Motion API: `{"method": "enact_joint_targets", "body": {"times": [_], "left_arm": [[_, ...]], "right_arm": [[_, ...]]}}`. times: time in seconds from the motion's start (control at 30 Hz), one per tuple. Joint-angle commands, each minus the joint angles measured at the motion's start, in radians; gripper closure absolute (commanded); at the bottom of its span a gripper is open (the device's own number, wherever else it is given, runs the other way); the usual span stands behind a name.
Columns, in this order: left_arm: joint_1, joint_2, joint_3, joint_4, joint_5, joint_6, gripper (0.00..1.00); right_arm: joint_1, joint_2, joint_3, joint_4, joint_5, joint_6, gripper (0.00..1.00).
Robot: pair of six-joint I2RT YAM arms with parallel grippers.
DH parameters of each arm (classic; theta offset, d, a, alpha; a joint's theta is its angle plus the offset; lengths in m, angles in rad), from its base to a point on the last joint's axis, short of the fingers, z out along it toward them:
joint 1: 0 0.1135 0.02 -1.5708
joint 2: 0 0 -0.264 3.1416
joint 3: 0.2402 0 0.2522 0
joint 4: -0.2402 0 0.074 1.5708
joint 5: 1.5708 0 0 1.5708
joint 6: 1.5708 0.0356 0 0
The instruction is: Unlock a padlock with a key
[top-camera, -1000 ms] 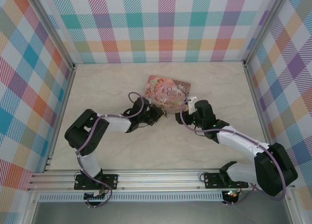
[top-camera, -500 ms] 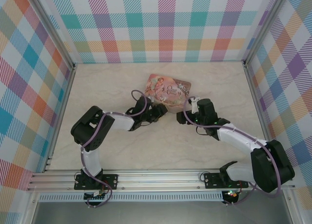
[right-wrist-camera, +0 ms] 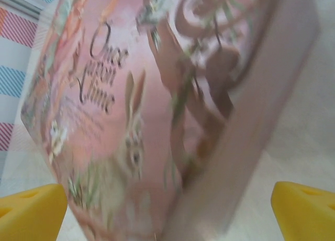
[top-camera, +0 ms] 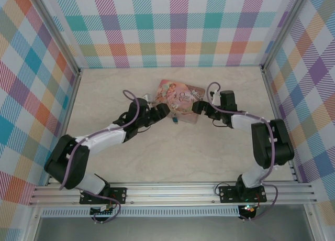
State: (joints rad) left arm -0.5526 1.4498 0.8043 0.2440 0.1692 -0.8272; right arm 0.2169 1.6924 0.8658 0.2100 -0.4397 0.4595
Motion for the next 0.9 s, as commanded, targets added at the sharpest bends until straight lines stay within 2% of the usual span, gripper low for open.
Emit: {"method": "enact_joint_targets", "body": {"times": [0.0, 0.2, 0.37, 0.47, 0.53, 0.67, 0.77, 0.87], "left_arm": [[0.054, -0.071, -0.037, -0.135, -0.037, 0.068, 0.27], [0.142, -0.142, -0.048, -0.201, -0.021, 0.108, 0.25], [0.186, -0.155, -0.048, -0.208, -0.001, 0.122, 0.24], [0.209, -0.137, -0.039, -0.190, 0.027, 0.104, 0.22], [0.227, -0.118, -0.022, -0.176, 0.056, 0.096, 0.22], [0.259, -0.073, 0.037, -0.194, 0.085, 0.122, 0.20], [0.297, -0.026, 0.103, -0.224, 0.102, 0.162, 0.18], [0.349, 0.044, 0.160, -0.234, 0.141, 0.164, 0.16]], "right_arm": [[-0.002, 0.085, 0.104, 0.045, -0.108, 0.004, 0.00], [-0.002, 0.248, 0.294, 0.065, -0.179, -0.060, 0.00], [0.004, 0.399, 0.458, 0.150, -0.282, 0.009, 0.00], [0.015, 0.444, 0.528, 0.161, -0.232, 0.019, 0.00], [0.013, 0.424, 0.530, 0.142, -0.133, 0.007, 0.00], [0.005, 0.296, 0.405, 0.177, 0.039, -0.021, 0.00], [0.008, 0.184, 0.297, 0.162, 0.033, -0.053, 0.01], [0.025, 0.068, 0.150, 0.166, -0.003, -0.067, 0.08]]}}
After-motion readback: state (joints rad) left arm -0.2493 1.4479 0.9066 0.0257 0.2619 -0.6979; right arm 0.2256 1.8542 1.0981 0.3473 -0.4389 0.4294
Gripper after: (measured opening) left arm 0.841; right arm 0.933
